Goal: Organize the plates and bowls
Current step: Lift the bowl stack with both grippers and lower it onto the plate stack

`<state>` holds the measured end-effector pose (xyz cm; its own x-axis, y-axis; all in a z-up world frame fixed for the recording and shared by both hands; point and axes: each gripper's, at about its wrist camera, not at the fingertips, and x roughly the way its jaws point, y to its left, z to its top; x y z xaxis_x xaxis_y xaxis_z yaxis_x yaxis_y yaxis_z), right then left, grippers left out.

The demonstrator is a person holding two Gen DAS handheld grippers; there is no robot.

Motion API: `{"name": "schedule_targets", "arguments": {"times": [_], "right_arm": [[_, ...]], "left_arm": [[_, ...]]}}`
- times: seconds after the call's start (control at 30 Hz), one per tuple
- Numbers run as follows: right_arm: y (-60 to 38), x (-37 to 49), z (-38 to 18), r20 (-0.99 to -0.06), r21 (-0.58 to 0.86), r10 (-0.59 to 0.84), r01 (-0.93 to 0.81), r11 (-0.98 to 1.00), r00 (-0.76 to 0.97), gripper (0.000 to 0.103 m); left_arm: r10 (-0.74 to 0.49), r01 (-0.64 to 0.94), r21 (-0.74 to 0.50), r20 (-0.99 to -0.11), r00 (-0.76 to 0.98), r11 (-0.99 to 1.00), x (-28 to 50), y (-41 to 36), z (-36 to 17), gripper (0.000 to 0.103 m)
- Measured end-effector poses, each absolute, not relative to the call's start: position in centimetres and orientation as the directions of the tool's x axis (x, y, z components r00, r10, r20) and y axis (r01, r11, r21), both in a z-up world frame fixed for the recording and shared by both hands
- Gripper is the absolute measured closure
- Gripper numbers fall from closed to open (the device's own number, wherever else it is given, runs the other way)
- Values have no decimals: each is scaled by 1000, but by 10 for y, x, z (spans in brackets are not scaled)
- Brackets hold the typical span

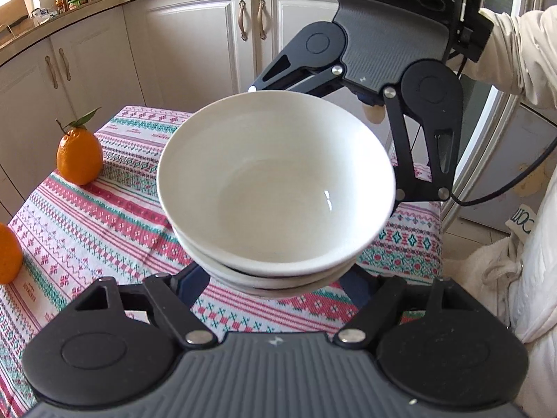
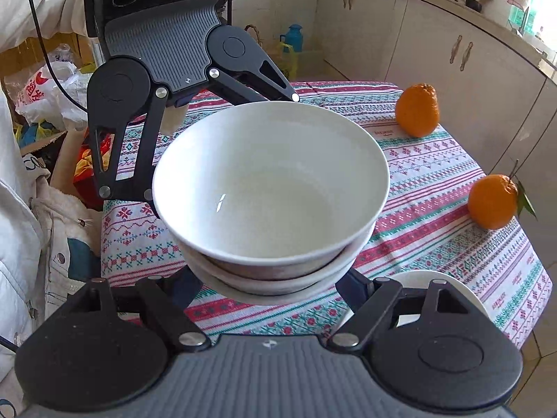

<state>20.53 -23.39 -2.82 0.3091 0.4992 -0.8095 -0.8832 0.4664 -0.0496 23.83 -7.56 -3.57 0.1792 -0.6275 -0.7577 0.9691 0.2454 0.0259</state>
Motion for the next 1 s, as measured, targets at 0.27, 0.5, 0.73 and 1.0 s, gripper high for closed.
{"name": "schedule_targets", "arguments": {"times": [0.27, 0.5, 0.73, 1.0], "right_arm": [[-292, 228, -22, -806, -90, 459, -843, 530, 375, 17], [-336, 246, -35, -810, -75, 428, -795, 602, 401, 17], [-358, 253, -52, -811, -42, 427, -768, 639, 399, 17], [-363, 252, -57, -808, -27, 433, -759, 651, 399, 17]], "left_arm": [[-649, 979, 73, -739, 181, 190, 268, -134, -31, 22], [-662, 987, 59, -736, 142, 147, 293, -176, -45, 22], [-648, 990, 35, -753, 114, 133, 301, -195, -58, 23], [-645, 991, 32, -756, 109, 131, 304, -200, -58, 23]]}}
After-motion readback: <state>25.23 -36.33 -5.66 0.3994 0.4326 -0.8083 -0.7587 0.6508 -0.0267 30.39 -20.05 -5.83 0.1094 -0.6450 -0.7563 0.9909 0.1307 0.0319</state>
